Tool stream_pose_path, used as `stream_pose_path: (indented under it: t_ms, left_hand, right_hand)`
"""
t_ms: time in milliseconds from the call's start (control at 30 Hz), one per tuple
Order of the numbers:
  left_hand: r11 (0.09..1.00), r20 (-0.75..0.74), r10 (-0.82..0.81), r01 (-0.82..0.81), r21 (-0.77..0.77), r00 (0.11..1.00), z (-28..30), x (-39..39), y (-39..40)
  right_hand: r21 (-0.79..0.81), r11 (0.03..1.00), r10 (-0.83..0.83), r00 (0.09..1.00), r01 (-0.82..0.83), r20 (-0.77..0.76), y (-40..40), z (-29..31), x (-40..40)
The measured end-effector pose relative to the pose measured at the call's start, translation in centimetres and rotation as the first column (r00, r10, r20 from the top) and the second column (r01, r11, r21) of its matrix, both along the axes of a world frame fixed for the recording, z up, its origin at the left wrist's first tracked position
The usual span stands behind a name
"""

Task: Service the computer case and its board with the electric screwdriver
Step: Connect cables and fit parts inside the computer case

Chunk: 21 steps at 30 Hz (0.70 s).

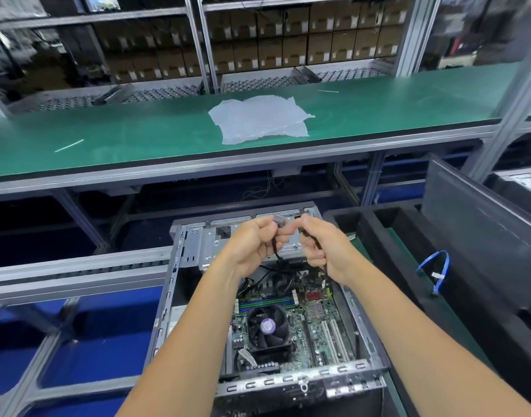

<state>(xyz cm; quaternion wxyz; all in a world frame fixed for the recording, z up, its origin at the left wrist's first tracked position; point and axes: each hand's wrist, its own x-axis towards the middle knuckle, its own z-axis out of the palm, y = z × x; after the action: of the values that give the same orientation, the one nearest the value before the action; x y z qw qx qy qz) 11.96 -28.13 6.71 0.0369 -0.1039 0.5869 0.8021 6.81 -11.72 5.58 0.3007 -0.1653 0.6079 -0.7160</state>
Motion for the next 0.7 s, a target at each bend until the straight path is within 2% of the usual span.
stream_pose_path:
  t_ms: [167, 300, 433, 567, 700]
  left_hand:
    - [1.000, -0.048, -0.024, 0.023, -0.006, 0.999, -0.9, 0.6, 0.6]
    - [1.000, 0.029, 0.011, -0.010, -0.016, 1.000, -1.4, 0.5, 0.7]
    - [0.996, 0.180, 0.015, 0.001, -0.091, 0.984, -2.8, 0.5, 1.8]
    - [0.998, 0.243, 0.031, -0.018, -0.052, 0.969, -4.5, 0.5, 2.8]
    - [0.994, 0.320, 0.055, -0.021, -0.111, 0.946, -5.6, 0.4, 3.6]
  right_hand:
    - [0.132, 0.984, -0.116, 0.992, 0.123, -0.058, -1.2, -1.8, 0.9]
    - [0.320, 0.945, -0.047, 0.996, 0.071, -0.080, -1.8, -2.1, 1.5]
    - [0.648, 0.762, 0.097, 0.991, -0.017, -0.087, -1.9, -2.4, 2.5]
    - [0.788, 0.615, 0.134, 0.981, 0.030, -0.142, -1.8, -2.6, 2.8]
    - [0.867, 0.492, 0.193, 0.960, 0.085, -0.204, -1.4, -3.3, 3.2]
